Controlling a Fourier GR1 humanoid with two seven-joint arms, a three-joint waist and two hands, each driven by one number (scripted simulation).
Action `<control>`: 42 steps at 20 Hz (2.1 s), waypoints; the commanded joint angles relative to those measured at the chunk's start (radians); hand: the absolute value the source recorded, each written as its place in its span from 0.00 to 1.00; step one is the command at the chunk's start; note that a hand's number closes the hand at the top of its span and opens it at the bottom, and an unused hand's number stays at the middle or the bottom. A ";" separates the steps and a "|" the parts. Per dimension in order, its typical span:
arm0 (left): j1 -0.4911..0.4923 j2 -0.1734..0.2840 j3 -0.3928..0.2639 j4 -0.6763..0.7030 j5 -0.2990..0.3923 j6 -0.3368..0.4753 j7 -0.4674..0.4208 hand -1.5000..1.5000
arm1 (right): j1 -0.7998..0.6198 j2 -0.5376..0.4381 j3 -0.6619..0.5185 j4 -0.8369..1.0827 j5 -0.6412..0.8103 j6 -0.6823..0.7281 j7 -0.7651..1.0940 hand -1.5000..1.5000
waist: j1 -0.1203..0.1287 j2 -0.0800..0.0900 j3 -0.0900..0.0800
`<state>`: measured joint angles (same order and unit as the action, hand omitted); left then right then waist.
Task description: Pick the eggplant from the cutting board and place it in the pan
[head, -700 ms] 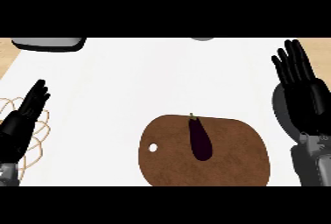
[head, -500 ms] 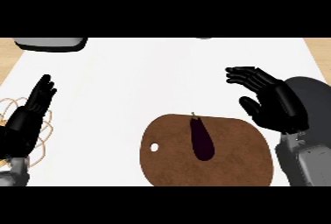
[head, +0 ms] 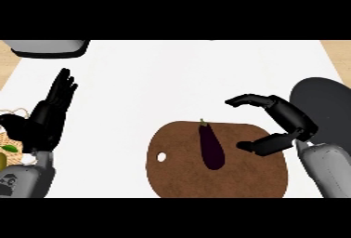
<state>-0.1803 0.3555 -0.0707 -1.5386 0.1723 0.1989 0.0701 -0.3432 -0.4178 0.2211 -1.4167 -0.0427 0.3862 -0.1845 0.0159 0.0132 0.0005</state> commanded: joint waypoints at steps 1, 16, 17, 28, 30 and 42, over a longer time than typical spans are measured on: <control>-0.073 -0.045 0.004 0.091 -0.015 0.026 -0.002 0.50 | -0.039 -0.090 -0.032 0.098 0.121 0.024 -0.201 0.00 | -0.016 -0.005 0.000; -0.117 -0.022 0.056 0.116 0.001 -0.039 0.037 0.50 | -0.551 -0.206 -0.010 0.120 0.134 0.443 0.182 0.00 | -0.009 -0.014 -0.001; -0.066 -0.041 0.044 0.097 -0.014 -0.031 -0.004 0.50 | -0.550 -0.155 0.007 0.103 0.177 0.391 0.184 0.00 | -0.006 -0.014 -0.001; -0.039 -0.076 0.036 0.045 -0.051 -0.024 0.017 0.50 | -0.578 0.112 0.056 0.127 0.160 0.456 0.368 0.00 | -0.010 -0.017 -0.001; -0.017 -0.097 0.039 0.086 -0.074 -0.023 -0.039 0.50 | -0.518 0.102 0.046 0.075 0.183 0.465 0.329 0.00 | -0.014 -0.015 -0.001; -0.039 -0.129 0.058 0.084 -0.106 -0.043 -0.012 0.50 | -0.429 0.150 0.040 -0.029 0.322 0.491 0.483 0.00 | -0.015 -0.014 -0.001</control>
<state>-0.2267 0.2555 -0.0040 -1.4577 0.0874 0.1506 0.0621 -0.7945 -0.2894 0.2721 -1.4069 0.2423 0.8694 0.2603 0.0024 -0.0007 -0.0001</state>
